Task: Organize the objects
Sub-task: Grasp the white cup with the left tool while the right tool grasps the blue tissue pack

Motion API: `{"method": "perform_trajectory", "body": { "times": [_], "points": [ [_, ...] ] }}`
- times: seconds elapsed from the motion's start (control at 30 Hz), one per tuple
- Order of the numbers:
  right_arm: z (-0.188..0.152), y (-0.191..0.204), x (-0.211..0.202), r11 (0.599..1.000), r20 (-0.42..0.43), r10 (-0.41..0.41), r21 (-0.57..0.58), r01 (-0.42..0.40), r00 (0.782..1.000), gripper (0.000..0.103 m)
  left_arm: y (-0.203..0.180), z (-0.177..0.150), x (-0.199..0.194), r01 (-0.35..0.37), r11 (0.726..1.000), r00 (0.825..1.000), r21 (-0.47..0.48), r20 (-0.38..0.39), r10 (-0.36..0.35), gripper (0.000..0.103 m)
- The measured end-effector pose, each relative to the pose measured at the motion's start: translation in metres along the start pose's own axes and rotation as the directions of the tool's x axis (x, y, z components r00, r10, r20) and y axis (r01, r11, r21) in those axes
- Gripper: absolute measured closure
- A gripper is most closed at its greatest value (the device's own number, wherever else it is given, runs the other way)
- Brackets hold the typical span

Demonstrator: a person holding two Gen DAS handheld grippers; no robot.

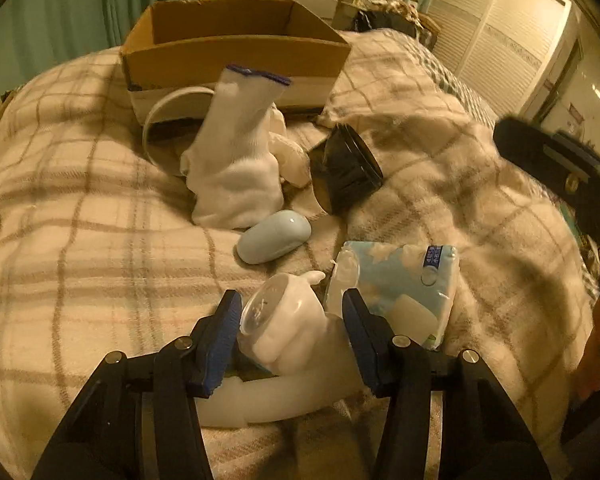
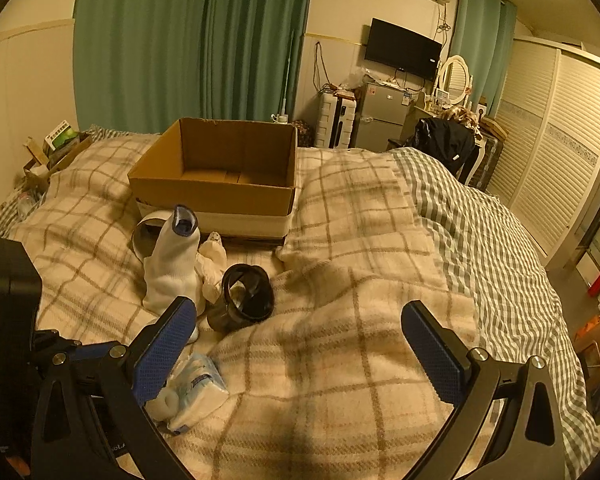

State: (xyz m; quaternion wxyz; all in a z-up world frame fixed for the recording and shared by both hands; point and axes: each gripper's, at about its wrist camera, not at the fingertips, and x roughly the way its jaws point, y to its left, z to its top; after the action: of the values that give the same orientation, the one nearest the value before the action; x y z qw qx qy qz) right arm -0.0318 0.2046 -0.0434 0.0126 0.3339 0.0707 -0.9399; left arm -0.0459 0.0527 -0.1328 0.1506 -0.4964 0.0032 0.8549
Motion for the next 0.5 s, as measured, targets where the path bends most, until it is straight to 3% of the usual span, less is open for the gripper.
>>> {"method": "perform_trajectory", "body": {
  "times": [0.17, 0.3, 0.37, 0.43, 0.5],
  "points": [
    [-0.004, 0.008, 0.002, 1.0, -0.033, 0.021, -0.02, -0.022, 0.999, 0.001, 0.015, 0.004, -0.036, -0.071, 0.994, 0.99, -0.078, 0.12, 0.08, 0.062],
    [-0.009, 0.026, 0.018, 0.995, -0.114, 0.072, -0.061, -0.079, 0.991, 0.001, 0.027, 0.009, -0.066, -0.13, 0.985, 0.965, -0.114, 0.211, 0.152, 0.062],
    [-0.014, 0.035, 0.03, 0.991, -0.164, 0.1, -0.076, -0.113, 0.981, 0.006, 0.032, 0.013, -0.075, -0.153, 0.981, 0.955, -0.121, 0.236, 0.178, 0.062],
    [-0.02, 0.042, 0.041, 0.986, -0.218, 0.118, -0.09, -0.141, 0.969, 0.024, 0.037, 0.015, -0.081, -0.164, 0.978, 0.948, -0.13, 0.252, 0.193, 0.062],
    [-0.027, 0.049, 0.049, 0.977, -0.263, 0.156, -0.097, -0.187, 0.952, 0.035, 0.042, 0.014, -0.085, -0.162, 0.976, 0.945, -0.144, 0.262, 0.195, 0.062]
  ]
}}
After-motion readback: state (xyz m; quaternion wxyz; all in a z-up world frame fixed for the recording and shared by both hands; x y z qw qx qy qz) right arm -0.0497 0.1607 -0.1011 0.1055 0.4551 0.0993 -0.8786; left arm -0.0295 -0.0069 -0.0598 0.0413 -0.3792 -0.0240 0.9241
